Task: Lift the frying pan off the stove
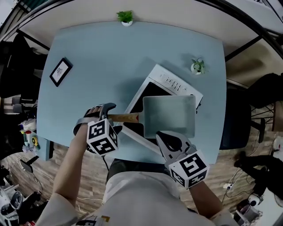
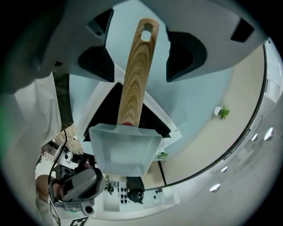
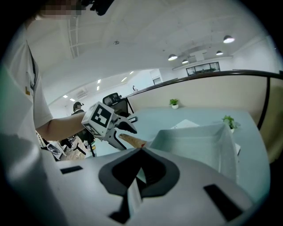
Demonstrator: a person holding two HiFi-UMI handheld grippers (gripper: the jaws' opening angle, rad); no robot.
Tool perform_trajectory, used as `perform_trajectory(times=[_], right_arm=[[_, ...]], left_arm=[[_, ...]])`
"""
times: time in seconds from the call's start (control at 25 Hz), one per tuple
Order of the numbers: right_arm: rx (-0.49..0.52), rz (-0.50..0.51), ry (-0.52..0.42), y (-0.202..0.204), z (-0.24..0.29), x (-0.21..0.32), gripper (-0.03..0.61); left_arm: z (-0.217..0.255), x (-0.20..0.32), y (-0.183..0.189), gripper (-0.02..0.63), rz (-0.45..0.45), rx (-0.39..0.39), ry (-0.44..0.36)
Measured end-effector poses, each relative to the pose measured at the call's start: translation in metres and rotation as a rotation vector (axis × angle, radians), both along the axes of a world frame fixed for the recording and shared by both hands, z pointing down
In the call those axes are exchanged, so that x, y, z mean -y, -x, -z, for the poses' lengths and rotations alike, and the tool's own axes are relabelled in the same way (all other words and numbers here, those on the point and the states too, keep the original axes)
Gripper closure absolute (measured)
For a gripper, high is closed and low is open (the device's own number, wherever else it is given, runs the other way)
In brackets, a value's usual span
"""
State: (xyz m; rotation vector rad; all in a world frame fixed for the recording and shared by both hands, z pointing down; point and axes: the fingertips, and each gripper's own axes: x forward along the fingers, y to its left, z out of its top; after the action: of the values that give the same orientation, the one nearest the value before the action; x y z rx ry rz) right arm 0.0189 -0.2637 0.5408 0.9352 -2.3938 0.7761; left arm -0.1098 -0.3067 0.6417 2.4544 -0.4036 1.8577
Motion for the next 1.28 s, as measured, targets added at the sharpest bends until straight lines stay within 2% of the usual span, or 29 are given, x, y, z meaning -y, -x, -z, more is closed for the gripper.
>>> perform_trajectory(times=[0.16,0.32,0.36,0.48,0.52,0.56,0.6,0.76,1.0,1.28], right_arm=[[-0.017,0.005,-0.038,0.003,0.008,0.001,0.575],[-0.019,-0.004,-0.068,0.005,0.014,0.003,0.575],[-0.017,-0.008,-0.07,0.005,0.014,0.003,0.575],[-0.021,-0.018,-0.066,0.004,0.008,0.003,0.575],[-0.023,-0.022,-0.062,0.004,0.006,0.003,0.575],[-0.024,-0.027,-0.057,0.003,0.004,0.003,0.575],[-0.024,-0.032,-0.051,0.003,0.003,0.003,0.575],[-0.023,-0.05,-0.04,0.0,0.005,0.002,0.575],[-0.012,-0.091,-0.047,-0.004,0.022,0.006,0.575],[-0.017,-0.116,-0.082,-0.002,0.056,0.006,0.575]], left_arm=[[-0.008,-0.002,-0.008,0.244,-0.133,-0.01,0.011],[-0.014,-0.005,-0.012,0.267,-0.185,-0.022,0.059],[-0.014,-0.007,-0.012,0.279,-0.194,-0.028,0.081],[-0.016,-0.017,-0.014,0.387,-0.211,-0.047,0.14],[-0.015,-0.017,-0.014,0.409,-0.204,-0.053,0.137],[-0.015,-0.014,-0.014,0.49,-0.192,-0.061,0.125],[-0.013,-0.012,-0.014,0.529,-0.181,-0.071,0.112],[0.004,-0.01,-0.018,0.532,-0.151,-0.133,0.093],[0.017,-0.012,-0.013,0.532,-0.127,-0.092,0.047],[0.028,-0.026,0.012,0.531,0.004,-0.096,0.023]])
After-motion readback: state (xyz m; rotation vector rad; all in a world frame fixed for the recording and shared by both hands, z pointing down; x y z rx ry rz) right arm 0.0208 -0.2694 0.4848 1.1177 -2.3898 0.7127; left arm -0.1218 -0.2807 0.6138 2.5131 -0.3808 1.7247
